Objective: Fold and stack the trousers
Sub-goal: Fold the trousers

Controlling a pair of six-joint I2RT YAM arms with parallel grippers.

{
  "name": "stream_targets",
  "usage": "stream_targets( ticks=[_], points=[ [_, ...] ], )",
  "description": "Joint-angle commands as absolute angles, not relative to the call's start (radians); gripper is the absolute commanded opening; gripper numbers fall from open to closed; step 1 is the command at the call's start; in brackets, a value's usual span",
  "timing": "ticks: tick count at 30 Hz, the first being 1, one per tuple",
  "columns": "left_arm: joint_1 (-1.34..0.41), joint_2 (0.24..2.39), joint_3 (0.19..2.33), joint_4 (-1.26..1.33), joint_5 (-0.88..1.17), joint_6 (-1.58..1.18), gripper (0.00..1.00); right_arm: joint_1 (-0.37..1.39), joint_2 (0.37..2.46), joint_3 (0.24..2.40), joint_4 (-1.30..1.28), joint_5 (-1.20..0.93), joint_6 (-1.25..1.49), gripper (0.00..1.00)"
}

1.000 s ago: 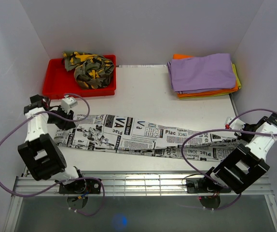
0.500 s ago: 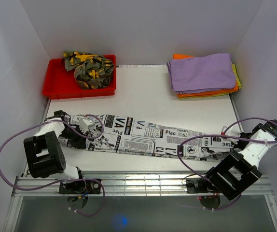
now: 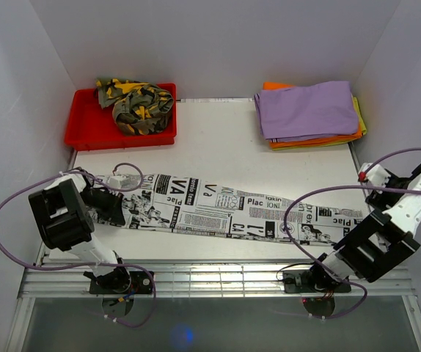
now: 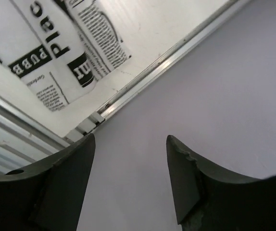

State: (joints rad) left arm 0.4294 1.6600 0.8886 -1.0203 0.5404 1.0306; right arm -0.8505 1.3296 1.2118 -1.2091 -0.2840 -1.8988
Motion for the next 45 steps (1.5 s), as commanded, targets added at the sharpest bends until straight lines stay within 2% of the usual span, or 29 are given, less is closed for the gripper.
stream_targets(
  ticks=[1,5,7,9,13,18,21,23,24,26,27,31,34,35,36,37,38,39,40,41,42,45],
  points=[
    [0.459,1.715,0.885,-0.845,0.294,1.131,0.13,-0.851,1.420,1.316,-1.310,-0.422,-1.679,0.65],
    [0.454,1.736,0.914,-0.862,0.313,1.114,0.15,-0.807,1.468,1.230,-1.220,-0.388,-1.467,0.51],
    [0.453,1.744,0.925,-0.867,0.316,1.098,0.16,-0.795,1.471,1.181,-1.155,-0.387,-1.402,0.49],
    [0.451,1.741,0.923,-0.870,0.314,1.098,0.17,-0.772,1.489,1.158,-1.126,-0.364,-1.321,0.52],
    [0.437,1.741,0.934,-0.871,0.305,1.088,0.20,-0.761,1.540,1.115,-1.069,-0.315,-1.255,0.69],
    [0.430,1.753,0.959,-0.884,0.324,1.071,0.22,-0.739,1.588,1.054,-1.019,-0.233,-1.259,0.70],
    [0.428,1.755,0.973,-0.884,0.330,1.066,0.22,-0.710,1.591,1.020,-1.069,-0.213,-1.301,0.59],
    [0.428,1.753,0.982,-0.885,0.336,1.060,0.22,-0.681,1.572,1.009,-1.115,-0.215,-1.321,0.39],
    [0.428,1.750,0.982,-0.885,0.342,1.058,0.22,-0.670,1.565,1.012,-1.130,-0.227,-1.327,0.21],
    [0.428,1.744,0.979,-0.885,0.350,1.054,0.22,-0.631,1.539,1.040,-1.152,-0.274,-1.307,0.11],
    [0.428,1.738,0.976,-0.885,0.353,1.048,0.22,-0.612,1.528,1.063,-1.184,-0.300,-1.292,0.08],
    [0.428,1.694,0.953,-0.887,0.365,1.049,0.22,-0.454,1.467,1.219,-1.308,-0.489,-1.178,0.08],
    [0.428,1.666,0.933,-0.887,0.374,1.054,0.21,-0.219,1.398,1.266,-1.284,-0.645,-1.010,0.08],
    [0.428,1.652,0.930,-0.890,0.380,1.052,0.21,-0.057,1.372,1.237,-1.241,-0.693,-0.944,0.08],
    [0.428,1.648,0.925,-0.891,0.383,1.052,0.22,0.028,1.364,1.214,-1.177,-0.704,-0.863,0.08],
    [0.428,1.643,0.922,-0.891,0.383,1.046,0.22,0.129,1.361,1.191,-1.046,-0.713,-0.694,0.10],
    [0.428,1.638,0.922,-0.893,0.390,1.042,0.22,0.296,1.376,1.166,-0.984,-0.728,-0.625,0.24],
    [0.428,1.634,0.920,-0.894,0.393,1.035,0.22,0.351,1.387,1.169,-0.932,-0.757,-0.567,0.41],
    [0.428,1.631,0.917,-0.897,0.396,1.028,0.22,0.388,1.396,1.183,-0.911,-0.784,-0.565,0.84],
    [0.429,1.626,0.916,-0.903,0.400,1.025,0.23,0.412,1.432,1.212,-0.929,-0.787,-0.571,0.99],
    [0.428,1.611,0.913,-0.904,0.405,1.022,0.24,0.411,1.452,1.288,-0.952,-0.790,-0.581,0.91],
    [0.428,1.583,0.902,-0.904,0.416,1.006,0.26,0.408,1.491,1.362,-0.979,-0.770,-0.608,0.90]
  ],
)
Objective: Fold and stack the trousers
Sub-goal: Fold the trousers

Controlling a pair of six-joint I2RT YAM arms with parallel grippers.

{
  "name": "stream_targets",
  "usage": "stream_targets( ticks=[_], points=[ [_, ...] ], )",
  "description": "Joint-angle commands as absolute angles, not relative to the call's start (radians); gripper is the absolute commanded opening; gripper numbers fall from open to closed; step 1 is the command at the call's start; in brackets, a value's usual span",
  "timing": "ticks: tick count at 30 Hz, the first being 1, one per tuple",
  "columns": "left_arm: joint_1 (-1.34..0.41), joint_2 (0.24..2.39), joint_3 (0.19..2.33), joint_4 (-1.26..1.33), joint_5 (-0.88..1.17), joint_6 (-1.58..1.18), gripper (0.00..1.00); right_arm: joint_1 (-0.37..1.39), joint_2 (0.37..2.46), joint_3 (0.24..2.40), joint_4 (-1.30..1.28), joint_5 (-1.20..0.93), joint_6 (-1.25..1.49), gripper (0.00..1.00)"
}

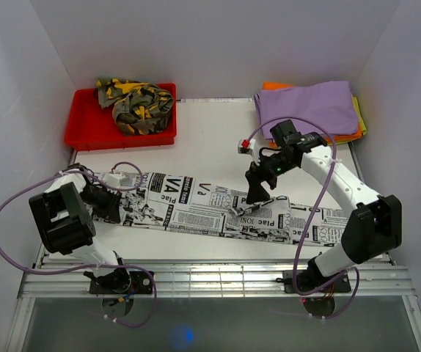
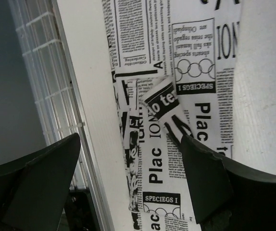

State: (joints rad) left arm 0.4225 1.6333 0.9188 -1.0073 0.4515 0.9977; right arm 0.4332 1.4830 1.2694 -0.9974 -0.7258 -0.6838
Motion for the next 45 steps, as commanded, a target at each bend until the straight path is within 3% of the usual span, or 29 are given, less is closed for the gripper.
stream_targets(
  ticks=[1,5,6,7,8,9,12,14,16,17,18,21,26,30,45],
  points=[
    [0.428,1.577,0.900,-0.904,0.420,1.000,0.27,0.408,1.488,1.359,-0.954,-0.766,-0.591,0.90],
    [0.428,1.539,0.874,-0.907,0.443,0.989,0.29,0.410,1.450,1.309,-0.798,-0.654,-0.470,1.00],
    [0.428,1.533,0.871,-0.905,0.443,0.989,0.30,0.411,1.451,1.301,-0.760,-0.619,-0.462,0.93],
    [0.428,1.531,0.868,-0.905,0.440,0.989,0.30,0.417,1.459,1.299,-0.752,-0.577,-0.450,0.72],
    [0.428,1.532,0.868,-0.905,0.437,0.986,0.30,0.429,1.466,1.299,-0.747,-0.527,-0.430,0.65],
    [0.428,1.532,0.871,-0.905,0.434,0.982,0.30,0.439,1.473,1.304,-0.773,-0.520,-0.434,0.63],
    [0.428,1.539,0.876,-0.905,0.426,0.985,0.31,0.515,1.470,1.249,-0.741,-0.471,-0.507,0.80],
    [0.428,1.542,0.876,-0.905,0.425,0.986,0.31,0.554,1.488,1.218,-0.710,-0.443,-0.544,0.86],
    [0.428,1.545,0.873,-0.905,0.425,0.991,0.32,0.569,1.550,1.233,-0.699,-0.428,-0.595,0.85],
    [0.428,1.551,0.873,-0.904,0.423,0.991,0.32,0.590,1.583,1.282,-0.710,-0.411,-0.613,0.82],
    [0.428,1.554,0.874,-0.904,0.422,0.988,0.32,0.604,1.612,1.310,-0.716,-0.384,-0.617,0.69],
    [0.428,1.557,0.884,-0.904,0.422,0.974,0.32,0.641,1.755,1.444,-0.802,-0.325,-0.530,0.45],
    [0.428,1.548,0.891,-0.900,0.425,0.962,0.33,0.681,1.781,1.385,-0.741,-0.272,-0.310,0.45],
    [0.428,1.532,0.874,-0.890,0.417,0.953,0.33,0.704,1.790,1.347,-0.697,-0.216,-0.180,0.54],
    [0.428,1.473,0.796,-0.850,0.374,0.891,0.35,0.752,1.971,1.316,-0.678,-0.100,0.063,0.54]
  ],
)
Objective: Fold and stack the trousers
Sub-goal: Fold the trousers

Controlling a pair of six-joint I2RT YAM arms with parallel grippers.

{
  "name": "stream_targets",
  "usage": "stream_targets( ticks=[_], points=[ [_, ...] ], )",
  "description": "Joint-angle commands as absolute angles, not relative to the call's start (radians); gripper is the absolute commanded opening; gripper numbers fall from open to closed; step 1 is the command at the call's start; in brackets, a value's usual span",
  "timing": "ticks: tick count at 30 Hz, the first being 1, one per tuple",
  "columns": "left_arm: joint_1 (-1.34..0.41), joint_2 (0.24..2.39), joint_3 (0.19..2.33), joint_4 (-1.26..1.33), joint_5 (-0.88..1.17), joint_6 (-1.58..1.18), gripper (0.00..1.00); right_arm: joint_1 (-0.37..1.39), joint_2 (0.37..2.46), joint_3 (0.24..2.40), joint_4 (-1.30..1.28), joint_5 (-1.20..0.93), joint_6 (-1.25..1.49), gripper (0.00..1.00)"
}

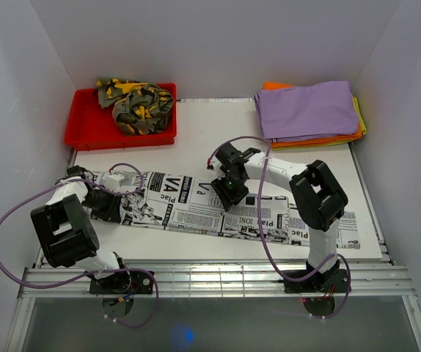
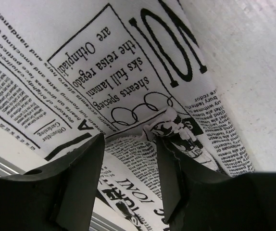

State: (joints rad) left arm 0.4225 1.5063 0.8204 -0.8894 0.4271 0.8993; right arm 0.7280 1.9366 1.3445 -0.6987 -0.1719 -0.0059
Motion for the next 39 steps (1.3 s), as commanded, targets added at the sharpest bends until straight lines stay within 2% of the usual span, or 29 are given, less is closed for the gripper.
stream_targets(
  ticks=[1,4,6,12,16,20,23,28,29,30,32,34,36,39],
  points=[
    [0.428,1.471,0.795,-0.847,0.371,0.885,0.35,0.753,1.985,1.309,-0.670,-0.077,0.046,0.53],
    [0.428,1.477,0.798,-0.845,0.362,0.853,0.35,0.730,2.043,1.307,-0.641,-0.006,-0.032,0.48],
    [0.428,1.477,0.796,-0.847,0.361,0.822,0.35,0.703,2.080,1.333,-0.623,-0.009,-0.063,0.40],
    [0.428,1.454,0.779,-0.867,0.380,0.747,0.35,0.644,2.117,1.430,-0.571,-0.005,-0.207,0.29],
    [0.428,1.440,0.773,-0.876,0.406,0.681,0.35,0.646,2.117,1.485,-0.577,-0.032,-0.229,0.08],
    [0.428,1.439,0.770,-0.876,0.419,0.615,0.34,0.643,2.027,1.459,-0.584,-0.115,-0.250,0.08],
    [0.430,1.469,0.784,-0.868,0.411,0.600,0.34,0.605,1.864,1.395,-0.604,-0.170,-0.303,0.08],
    [0.431,1.540,0.848,-0.862,0.417,0.586,0.34,0.344,1.617,1.228,-0.741,-0.275,-0.494,0.08],
    [0.431,1.558,0.862,-0.864,0.423,0.581,0.34,0.266,1.577,1.182,-0.759,-0.249,-0.568,0.11],
    [0.431,1.577,0.876,-0.862,0.428,0.572,0.34,0.179,1.547,1.136,-0.761,-0.224,-0.700,0.44],
    [0.431,1.597,0.891,-0.862,0.440,0.563,0.34,-0.028,1.520,1.089,-0.759,-0.186,-0.837,0.82],
    [0.431,1.609,0.899,-0.859,0.445,0.560,0.34,-0.168,1.537,1.110,-0.762,-0.149,-0.922,0.86],
    [0.431,1.615,0.908,-0.856,0.445,0.557,0.34,-0.305,1.580,1.176,-0.776,-0.132,-0.959,0.82],
    [0.431,1.621,0.904,-0.854,0.451,0.557,0.34,-0.359,1.672,1.369,-0.959,-0.251,-0.896,0.82]
  ],
)
